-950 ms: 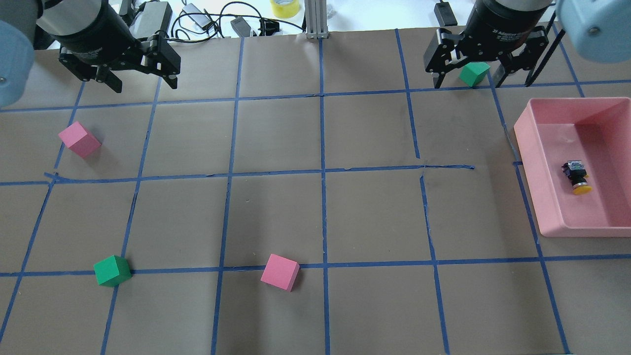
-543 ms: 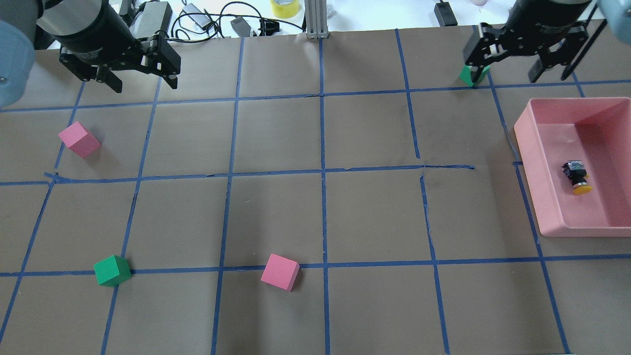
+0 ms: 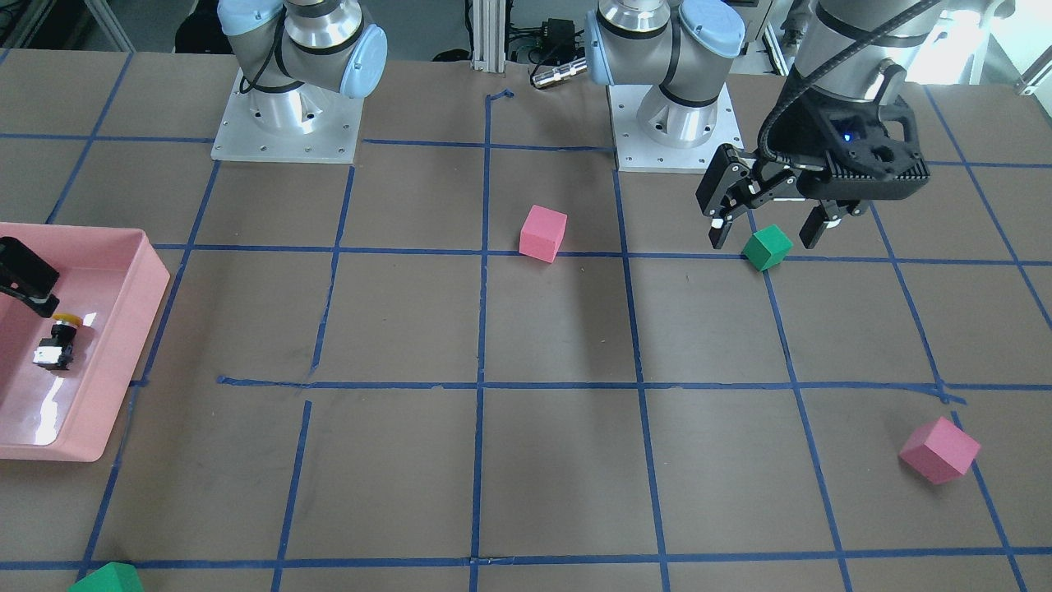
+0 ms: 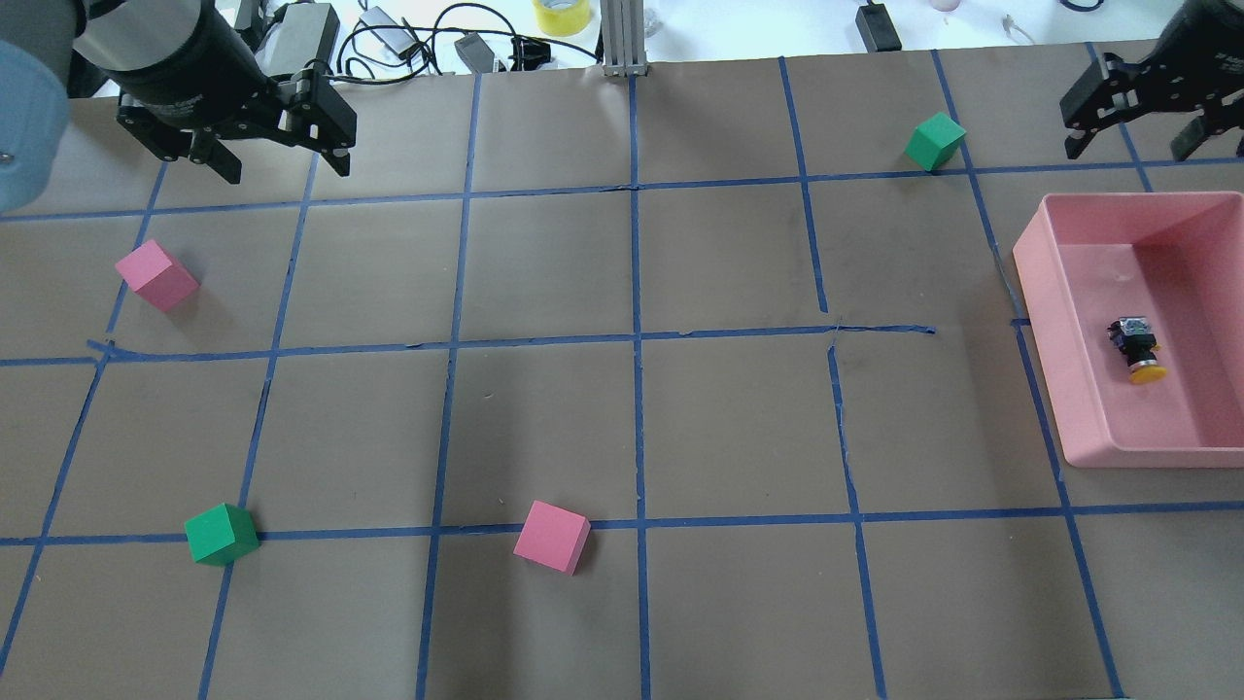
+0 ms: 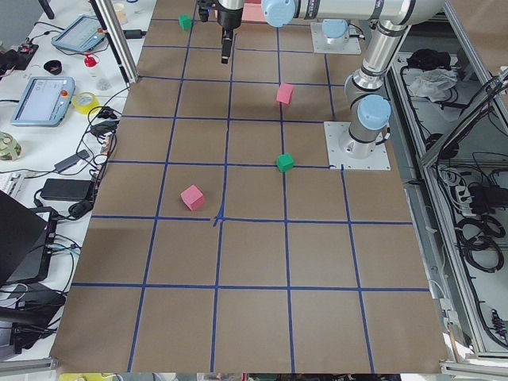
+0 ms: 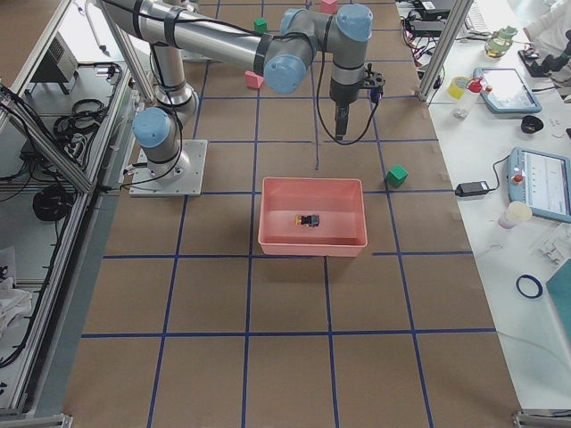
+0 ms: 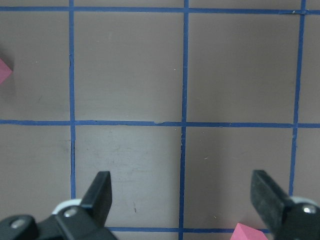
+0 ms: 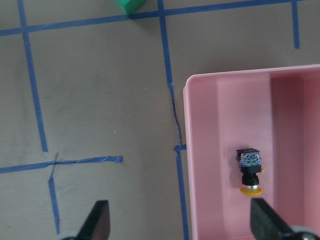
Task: Align button upright
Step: 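Move the right gripper over the pink tray above the black button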
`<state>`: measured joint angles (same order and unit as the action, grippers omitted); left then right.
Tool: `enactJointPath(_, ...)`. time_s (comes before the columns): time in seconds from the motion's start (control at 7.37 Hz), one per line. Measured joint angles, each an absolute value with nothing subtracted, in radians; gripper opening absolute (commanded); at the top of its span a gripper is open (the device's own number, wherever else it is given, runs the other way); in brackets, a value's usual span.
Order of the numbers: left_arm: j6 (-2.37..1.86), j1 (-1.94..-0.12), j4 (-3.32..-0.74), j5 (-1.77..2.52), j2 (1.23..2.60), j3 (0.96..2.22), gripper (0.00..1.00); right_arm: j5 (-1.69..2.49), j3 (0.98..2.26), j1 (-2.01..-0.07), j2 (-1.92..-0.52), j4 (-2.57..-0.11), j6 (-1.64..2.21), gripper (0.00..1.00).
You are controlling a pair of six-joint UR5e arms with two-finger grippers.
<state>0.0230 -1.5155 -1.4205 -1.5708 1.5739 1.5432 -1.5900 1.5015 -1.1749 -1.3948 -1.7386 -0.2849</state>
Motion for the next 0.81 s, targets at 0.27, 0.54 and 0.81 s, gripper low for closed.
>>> enactJointPath(0.27,0.024,-1.516,-1.42,-1.571,1.574,1.544,1.0,-1.584,1.526,-1.098,-1.346,-1.808,-0.372,1.0)
enactJointPath(0.54,0.024,-1.516,-1.42,-1.571,1.574,1.545,1.0,-1.576,1.59,-1.04,-1.308,-1.918,-0.445,1.0)
enactJointPath(0.81,0.025,-1.516,-1.42,-1.571,1.574,1.545,1.0,-1.573,1.64,-1.011,-1.279,-1.998,-0.485,1.0)
